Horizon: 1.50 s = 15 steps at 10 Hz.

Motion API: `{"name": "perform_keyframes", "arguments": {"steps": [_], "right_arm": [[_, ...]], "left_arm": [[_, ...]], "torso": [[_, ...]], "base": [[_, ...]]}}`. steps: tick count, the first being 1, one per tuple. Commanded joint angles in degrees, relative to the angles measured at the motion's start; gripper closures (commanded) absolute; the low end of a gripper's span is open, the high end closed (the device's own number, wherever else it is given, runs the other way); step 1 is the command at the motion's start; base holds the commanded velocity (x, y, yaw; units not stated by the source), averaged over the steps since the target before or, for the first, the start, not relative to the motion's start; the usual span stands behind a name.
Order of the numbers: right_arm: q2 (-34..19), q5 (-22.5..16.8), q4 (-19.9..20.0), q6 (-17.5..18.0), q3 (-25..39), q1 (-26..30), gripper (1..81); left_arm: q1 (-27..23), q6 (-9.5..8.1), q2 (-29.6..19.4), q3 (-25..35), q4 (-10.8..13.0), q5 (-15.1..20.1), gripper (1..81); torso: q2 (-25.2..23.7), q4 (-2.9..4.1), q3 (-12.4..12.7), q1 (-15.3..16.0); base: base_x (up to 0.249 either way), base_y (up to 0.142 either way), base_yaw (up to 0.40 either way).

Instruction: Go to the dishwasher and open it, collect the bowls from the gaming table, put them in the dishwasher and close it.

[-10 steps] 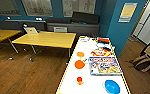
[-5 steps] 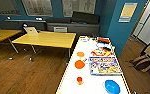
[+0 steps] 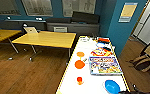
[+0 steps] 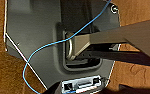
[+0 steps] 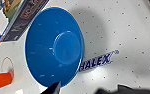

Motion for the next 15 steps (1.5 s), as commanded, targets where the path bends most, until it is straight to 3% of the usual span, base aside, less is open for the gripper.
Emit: {"name": "perform_keyframes", "arguments": {"steps": [1, 5, 9, 12, 14, 15], "right_arm": [[-2.4, -6.6, 1.6, 2.7, -0.7, 11.2, 1.0], [2.9, -9.4, 2.5, 2.8, -6.5, 12.9, 1.0], [9.1, -9.5, 3.0, 2.7, -15.0, 11.4, 1.0], [10.7, -9.5, 3.0, 2.7, -17.3, 10.6, 1.0], [10.3, -6.8, 2.4, 2.2, -16.2, 8.4, 1.0], [10.3, -3.0, 2.3, 2.1, -16.6, 6.6, 1.0]], "left_arm": [[-0.1, -0.07, -0.3, 0.7, 0.0, 3.7, 1.0], [0.0, -0.07, -0.6, 0.7, -0.2, 3.7, 1.0], [-0.1, -0.07, -0.6, 0.6, -0.2, 3.9, 1.0], [-0.1, -0.08, -0.6, 0.6, -0.2, 4.1, 1.0], [0.0, -0.07, -0.6, 0.6, -0.2, 4.1, 1.0], [-0.1, -0.07, -0.6, 0.6, -0.2, 4.2, 1.0]], "torso": [[0.0, 0.0, 0.0, 0.0], [0.0, 0.0, 0.0, 0.0], [0.0, 0.0, 0.0, 0.0], [0.0, 0.0, 0.0, 0.0], [0.1, 0.0, -0.1, 0.0], [0.1, 0.0, -0.1, 0.0]], "base": [[0.0, 0.0, 0.0], [0.0, 0.0, 0.0], [0.0, 0.0, 0.0], [0.0, 0.0, 0.0], [0.0, 0.0, 0.0], [0.0, 0.0, 0.0]]}}
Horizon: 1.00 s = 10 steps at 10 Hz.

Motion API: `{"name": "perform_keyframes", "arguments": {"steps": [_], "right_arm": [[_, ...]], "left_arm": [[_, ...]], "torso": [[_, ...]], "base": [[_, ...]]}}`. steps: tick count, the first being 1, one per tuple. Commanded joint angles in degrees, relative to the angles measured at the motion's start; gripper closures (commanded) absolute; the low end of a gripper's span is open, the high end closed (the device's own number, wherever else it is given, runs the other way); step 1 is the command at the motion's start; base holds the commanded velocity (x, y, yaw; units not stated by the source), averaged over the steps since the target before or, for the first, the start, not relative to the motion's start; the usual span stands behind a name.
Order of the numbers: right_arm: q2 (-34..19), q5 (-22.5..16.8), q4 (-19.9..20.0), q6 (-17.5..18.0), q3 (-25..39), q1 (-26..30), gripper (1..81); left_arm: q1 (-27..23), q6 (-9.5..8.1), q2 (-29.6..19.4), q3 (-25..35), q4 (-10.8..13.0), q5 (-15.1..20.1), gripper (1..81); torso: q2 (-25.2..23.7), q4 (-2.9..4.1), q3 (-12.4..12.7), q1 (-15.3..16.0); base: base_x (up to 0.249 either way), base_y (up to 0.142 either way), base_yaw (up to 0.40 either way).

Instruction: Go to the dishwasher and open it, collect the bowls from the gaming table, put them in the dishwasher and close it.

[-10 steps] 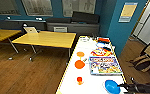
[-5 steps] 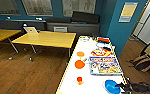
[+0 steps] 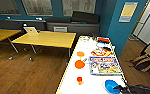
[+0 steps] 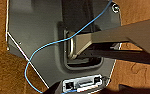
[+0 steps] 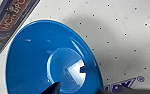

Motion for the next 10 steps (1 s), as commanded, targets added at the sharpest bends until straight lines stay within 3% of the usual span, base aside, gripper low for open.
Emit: {"name": "perform_keyframes", "arguments": {"steps": [1, 2, 4, 6, 8, 10], "right_arm": [[-2.5, 6.0, 0.3, -0.2, 0.3, 3.0, 1.0], [-2.8, 6.4, 0.4, -0.3, 0.4, 2.8, 81.1], [-4.3, 8.9, 0.3, -0.4, 3.4, 1.3, 81.1], [-9.7, 10.6, 0.2, -0.1, 13.2, 2.7, 81.1], [-21.2, 9.4, -0.6, 0.0, 28.7, 6.3, 81.1], [-32.4, 7.3, -3.0, 0.0, 38.9, 6.0, 81.1]], "left_arm": [[-0.1, -0.16, -0.3, 0.6, -0.1, 3.8, 1.0], [-0.1, -0.16, -0.3, 0.6, -0.1, 3.9, 1.0], [-0.1, -0.16, -0.7, 0.6, -0.1, 3.9, 1.0], [0.0, -0.16, -0.8, 0.7, -0.1, 3.9, 1.0], [0.0, -0.07, -0.2, 1.0, 0.5, 3.3, 1.0], [-0.4, 0.28, 0.9, 1.0, 0.7, 3.1, 1.0]], "torso": [[0.0, 0.0, 0.0, 0.0], [0.0, 0.0, 0.0, 0.0], [0.0, 0.0, 0.0, 0.0], [0.0, 0.0, 0.0, 0.0], [0.0, 0.0, 0.0, 0.0], [0.0, 0.0, 0.0, 0.0]], "base": [[0.0, 0.0, 0.0], [0.0, 0.0, 0.0], [0.0, 0.0, 0.0], [0.0, 0.0, 0.0], [0.0, 0.0, 0.0], [0.0, 0.0, 0.0]]}}
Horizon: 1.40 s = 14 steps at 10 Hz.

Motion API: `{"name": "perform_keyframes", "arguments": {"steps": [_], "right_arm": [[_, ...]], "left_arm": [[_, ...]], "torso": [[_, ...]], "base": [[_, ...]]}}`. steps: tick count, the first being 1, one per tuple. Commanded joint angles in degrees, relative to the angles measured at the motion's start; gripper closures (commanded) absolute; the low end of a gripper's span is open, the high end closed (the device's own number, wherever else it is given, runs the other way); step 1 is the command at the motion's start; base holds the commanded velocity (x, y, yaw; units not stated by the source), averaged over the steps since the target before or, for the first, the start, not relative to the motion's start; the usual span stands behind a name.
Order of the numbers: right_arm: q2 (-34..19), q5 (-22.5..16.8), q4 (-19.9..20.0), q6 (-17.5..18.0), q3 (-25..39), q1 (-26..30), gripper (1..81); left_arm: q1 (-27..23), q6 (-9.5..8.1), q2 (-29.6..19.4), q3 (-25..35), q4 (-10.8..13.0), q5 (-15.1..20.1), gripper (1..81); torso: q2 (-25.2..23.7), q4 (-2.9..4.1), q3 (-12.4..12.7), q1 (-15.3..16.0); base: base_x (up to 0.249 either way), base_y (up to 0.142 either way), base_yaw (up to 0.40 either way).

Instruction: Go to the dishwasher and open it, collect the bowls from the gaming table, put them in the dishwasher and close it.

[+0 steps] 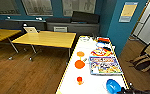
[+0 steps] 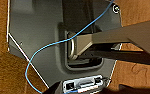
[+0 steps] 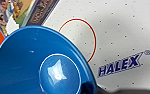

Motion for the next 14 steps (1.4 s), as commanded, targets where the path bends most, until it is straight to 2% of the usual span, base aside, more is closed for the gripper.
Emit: {"name": "perform_keyframes", "arguments": {"steps": [1, 3, 4, 5, 6, 8, 9, 10, 11, 12, 14], "right_arm": [[-26.6, -3.2, -5.5, 0.2, 24.4, 6.0, 81.1], [-35.3, -1.7, -9.7, -0.3, 29.5, -2.3, 81.1], [-36.9, 1.8, -12.8, -0.7, 31.0, -7.8, 81.1], [-37.3, 7.2, -15.7, -0.7, 31.2, -15.3, 81.1], [-36.7, 14.1, -18.2, -0.8, 29.9, -22.8, 81.1], [-33.9, 27.2, -20.2, -0.9, 24.0, -35.0, 81.1], [-31.4, 31.6, -20.2, -0.9, 20.6, -39.4, 81.1], [-28.3, 34.6, -20.4, -1.2, 16.9, -42.4, 81.1], [-25.0, 36.2, -20.4, -1.8, 13.4, -44.6, 81.1], [-21.3, 37.1, -20.5, -2.6, 10.4, -46.0, 81.1], [-16.9, 37.7, -21.4, -3.2, 7.3, -47.0, 81.1]], "left_arm": [[-0.4, 0.43, 1.2, 0.9, 0.7, 3.3, 1.0], [-0.4, 0.43, 1.3, 1.0, 1.4, 2.0, 1.0], [-0.4, 0.25, 0.4, 2.5, 1.7, 1.2, 1.0], [-0.4, 0.25, -2.1, 7.1, 1.7, 0.7, 1.0], [-0.5, 0.08, -7.1, 15.5, 1.7, -1.3, 1.0], [-1.6, 0.43, -17.3, 31.1, 1.7, -2.1, 1.0], [-2.2, 0.52, -21.7, 36.7, 1.7, -2.2, 1.0], [-2.6, 0.52, -26.3, 41.9, 1.6, -2.9, 1.0], [-2.5, 0.44, -30.9, 46.3, 1.5, -5.5, 1.0], [-2.6, 0.43, -34.5, 49.7, 1.6, -7.6, 1.0], [-3.4, 0.34, -40.3, 55.2, 1.6, -8.2, 1.0]], "torso": [[0.0, 0.0, 0.0, 0.0], [0.0, 0.0, 0.0, 0.0], [0.0, 0.0, 0.0, 0.0], [0.0, 0.0, 0.0, 0.0], [0.0, 0.0, 0.0, 0.0], [0.0, 0.0, 0.0, 0.0], [0.0, 0.0, 0.0, 0.0], [0.0, 0.0, 0.0, 0.0], [0.0, 0.0, 0.0, 0.0], [0.0, 0.0, 0.0, 0.0], [0.0, 0.0, 0.0, 0.0]], "base": [[0.0, 0.0, 0.0], [0.0, 0.0, 0.0], [0.0, 0.0, 0.0], [0.0, 0.0, 0.0], [0.0, 0.0, 0.0], [0.0, 0.0, 0.0], [0.0, 0.0, 0.0], [0.0, 0.0, 0.0], [0.0, 0.0, 0.0], [0.0, 0.0, 0.0], [0.0, 0.0, 0.0]]}}
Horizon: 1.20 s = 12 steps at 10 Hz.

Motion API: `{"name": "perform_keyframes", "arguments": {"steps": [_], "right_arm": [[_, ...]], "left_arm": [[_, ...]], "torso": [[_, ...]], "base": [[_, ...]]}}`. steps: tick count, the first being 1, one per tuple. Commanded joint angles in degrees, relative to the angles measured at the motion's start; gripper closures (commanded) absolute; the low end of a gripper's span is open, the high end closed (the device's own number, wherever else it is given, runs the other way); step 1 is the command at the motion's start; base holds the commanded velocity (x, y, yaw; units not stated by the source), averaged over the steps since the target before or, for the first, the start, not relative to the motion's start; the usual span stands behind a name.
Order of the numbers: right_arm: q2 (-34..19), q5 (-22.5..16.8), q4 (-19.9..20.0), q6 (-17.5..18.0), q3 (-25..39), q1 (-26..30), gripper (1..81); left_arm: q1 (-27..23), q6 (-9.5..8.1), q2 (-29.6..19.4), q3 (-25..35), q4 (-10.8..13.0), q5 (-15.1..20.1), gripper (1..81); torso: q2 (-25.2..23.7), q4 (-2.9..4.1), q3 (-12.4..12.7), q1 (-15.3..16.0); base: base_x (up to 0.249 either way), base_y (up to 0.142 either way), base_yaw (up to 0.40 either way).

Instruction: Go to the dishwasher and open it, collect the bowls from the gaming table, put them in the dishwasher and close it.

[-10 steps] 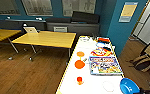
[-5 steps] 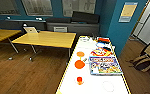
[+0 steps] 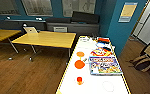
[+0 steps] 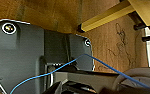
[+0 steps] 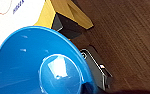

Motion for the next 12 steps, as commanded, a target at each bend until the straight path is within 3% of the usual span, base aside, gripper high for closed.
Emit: {"name": "perform_keyframes", "arguments": {"steps": [1, 3, 5, 9, 11, 12], "right_arm": [[8.2, 9.4, -6.0, -1.9, -8.5, -6.3, 81.1], [11.6, 9.5, -8.1, -2.0, -11.3, -7.1, 81.1], [16.4, 9.4, -10.1, -2.0, -13.9, -7.6, 81.1], [25.3, 8.4, -14.0, -1.9, -17.9, -7.0, 81.1], [29.9, 6.1, -14.6, -1.9, -21.8, -6.2, 81.1], [31.8, 5.3, -15.4, -1.9, -23.3, -6.0, 81.1]], "left_arm": [[-0.1, 0.17, -17.4, 18.4, 0.9, -1.9, 1.0], [-2.9, 0.35, -22.6, 25.5, 1.0, -2.4, 1.0], [-8.9, 0.0, -27.0, 32.4, -1.2, -1.5, 1.0], [-22.3, -0.01, -32.8, 43.5, -6.9, 8.2, 1.0], [-31.0, -0.18, -32.9, 45.5, -11.0, 14.6, 1.0], [-35.9, -0.18, -32.8, 46.6, -14.3, 19.4, 1.0]], "torso": [[0.0, 0.0, 0.0, 0.0], [0.0, 0.0, 0.0, 0.0], [0.0, 0.0, 0.0, 0.0], [0.0, 0.0, 0.0, 0.0], [0.0, 0.0, 0.0, 0.0], [0.0, 0.0, 0.0, 0.0]], "base": [[0.0, 0.0, 0.0], [0.0, 0.0, 0.0], [0.0, 0.0, 0.0], [0.0, 0.0, 0.0], [0.0, 0.0, 0.0], [0.0, 0.0, 0.0]]}}
